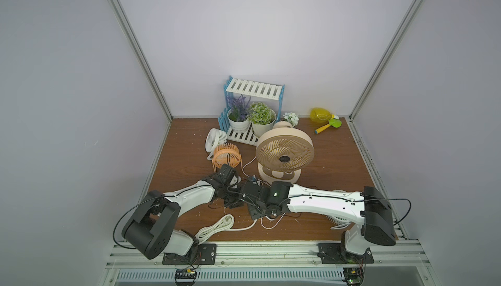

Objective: Unplug the desk fan from the power strip
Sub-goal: Remove the plug from the socket.

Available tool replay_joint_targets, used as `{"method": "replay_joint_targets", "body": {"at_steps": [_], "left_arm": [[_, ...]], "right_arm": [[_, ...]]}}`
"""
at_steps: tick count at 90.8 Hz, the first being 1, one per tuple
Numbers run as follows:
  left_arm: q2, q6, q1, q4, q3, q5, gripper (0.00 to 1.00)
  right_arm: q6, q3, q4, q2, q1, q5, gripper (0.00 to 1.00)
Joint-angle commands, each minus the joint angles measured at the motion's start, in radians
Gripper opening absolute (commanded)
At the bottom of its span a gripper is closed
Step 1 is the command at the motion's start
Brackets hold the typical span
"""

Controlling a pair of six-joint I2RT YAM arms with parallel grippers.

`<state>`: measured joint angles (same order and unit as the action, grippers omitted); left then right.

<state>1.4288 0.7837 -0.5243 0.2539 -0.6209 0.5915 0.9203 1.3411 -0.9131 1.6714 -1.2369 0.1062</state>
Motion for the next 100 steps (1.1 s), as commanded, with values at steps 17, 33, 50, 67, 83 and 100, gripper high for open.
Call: {"method": "replay_joint_targets", "body": {"at_steps": [17, 33, 50, 67, 83, 100], "left_arm": [[0.022, -0.016, -0.014, 0.001, -0.016, 0.021, 0.55], [0.035, -0.025, -0.014, 0.005, -0.014, 0.031, 0.54], [0.053, -0.063, -0.015, 0.064, -0.023, 0.030, 0.51], [0.068, -0.091, -0.016, 0.121, -0.029, 0.006, 0.50], [0.092, -0.101, -0.016, 0.153, -0.027, -0.011, 0.50], [0.116, -0.110, -0.017, 0.177, -0.024, -0.027, 0.50]], "right_arm": [[-0.002, 0.036, -0.019, 0.012, -0.001, 0.009, 0.22], [-0.005, 0.044, -0.015, 0.019, -0.001, 0.006, 0.17], [-0.006, 0.048, -0.011, 0.026, -0.001, -0.007, 0.06], [-0.005, 0.053, -0.007, 0.027, -0.001, -0.012, 0.00], [-0.012, 0.079, -0.020, 0.028, -0.004, -0.003, 0.00], [-0.026, 0.120, -0.047, 0.016, -0.007, 0.028, 0.00]]}}
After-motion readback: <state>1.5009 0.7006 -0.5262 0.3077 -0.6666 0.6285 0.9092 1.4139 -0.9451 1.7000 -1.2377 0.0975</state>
